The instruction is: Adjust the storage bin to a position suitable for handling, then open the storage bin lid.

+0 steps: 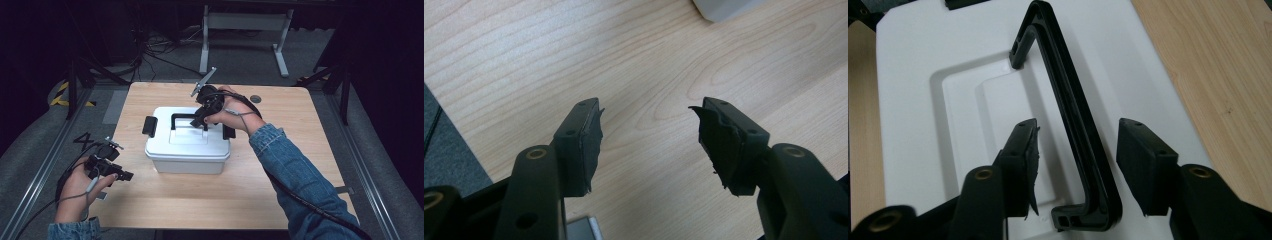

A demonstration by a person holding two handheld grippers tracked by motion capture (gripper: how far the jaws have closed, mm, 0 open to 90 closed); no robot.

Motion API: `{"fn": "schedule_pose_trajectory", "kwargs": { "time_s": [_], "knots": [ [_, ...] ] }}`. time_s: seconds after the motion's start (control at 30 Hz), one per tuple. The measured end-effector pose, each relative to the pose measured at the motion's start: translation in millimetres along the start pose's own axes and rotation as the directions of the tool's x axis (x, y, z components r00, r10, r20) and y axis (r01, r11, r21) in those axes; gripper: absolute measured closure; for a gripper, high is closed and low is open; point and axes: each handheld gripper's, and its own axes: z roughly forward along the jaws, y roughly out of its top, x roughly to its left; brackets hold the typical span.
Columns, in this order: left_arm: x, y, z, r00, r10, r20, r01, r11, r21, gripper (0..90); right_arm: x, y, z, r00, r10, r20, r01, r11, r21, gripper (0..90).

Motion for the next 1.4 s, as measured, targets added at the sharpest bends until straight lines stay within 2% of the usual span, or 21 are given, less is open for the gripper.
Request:
{"fn": "schedule_pose_trajectory", "kwargs": {
  "time_s": [0.03, 0.13, 0.33, 0.43, 0.47, 0.63, 0.83, 0.97, 1.13, 1.2, 1.4],
  "knots": [
    [-0.6, 0.6, 0.5, 1.0000, -0.001, 0.003, 0.001, 1.0000, -0.001, 43.2, 1.0, 0.7, 0.9, 1.0000, -0.007, 0.005, 0.007, 1.000, 0.008, 59.9],
    [-0.4, 2.2, 2.1, 0.9999, 0.009, 0.005, -0.009, 1.0000, 0.001, 43.2, 6.3, 5.8, -1.3, 0.9983, -0.039, 0.042, 0.038, 0.999, 0.026, 69.3],
    [-0.3, 2.0, 1.3, 1.0000, 0.004, 0.008, -0.004, 1.0000, -0.004, 43.2, 12.9, 11.1, -5.2, 0.9960, -0.084, 0.028, 0.083, 0.996, 0.043, 76.0],
    [-0.3, 1.6, 2.1, 0.9998, 0.010, 0.017, -0.010, 0.9999, -0.007, 43.1, 14.6, 12.0, -5.6, 0.9947, -0.101, 0.020, 0.100, 0.993, 0.055, 77.9],
    [0.1, 1.6, 2.5, 0.9998, 0.017, 0.014, -0.017, 0.9998, -0.006, 43.0, 15.3, 12.3, -5.9, 0.9948, -0.102, 0.004, 0.101, 0.993, 0.058, 78.6],
    [0.4, -0.3, 1.9, 0.9998, 0.005, 0.018, -0.005, 1.0000, -0.005, 42.9, 17.6, 13.3, -7.0, 0.9915, -0.124, -0.038, 0.127, 0.989, 0.077, 82.0],
    [1.1, -1.7, 0.5, 0.9997, -0.001, 0.023, 0.002, 0.9997, -0.022, 42.9, 19.5, 13.8, -7.5, 0.9880, -0.150, -0.036, 0.153, 0.985, 0.084, 82.9],
    [2.3, -0.7, 1.9, 0.9999, 0.004, 0.014, -0.003, 0.9999, -0.016, 42.8, 19.2, 15.0, -7.9, 0.9816, -0.186, -0.042, 0.189, 0.978, 0.090, 83.5],
    [0.9, -0.5, 2.1, 0.9996, 0.004, 0.027, -0.004, 0.9999, -0.015, 42.8, 20.1, 15.5, -7.8, 0.9795, -0.194, -0.055, 0.197, 0.978, 0.072, 84.4],
    [1.0, -0.8, 1.8, 0.9996, 0.001, 0.026, 0.000, 0.9998, -0.019, 42.8, 21.2, 16.7, -9.1, 0.9768, -0.207, -0.055, 0.211, 0.975, 0.075, 84.5],
    [1.8, -1.8, 1.4, 0.9997, -0.002, 0.025, 0.002, 0.9998, -0.021, 42.7, 21.2, 20.0, -13.2, 0.9772, -0.205, -0.055, 0.208, 0.976, 0.062, 84.6]
  ]
}}
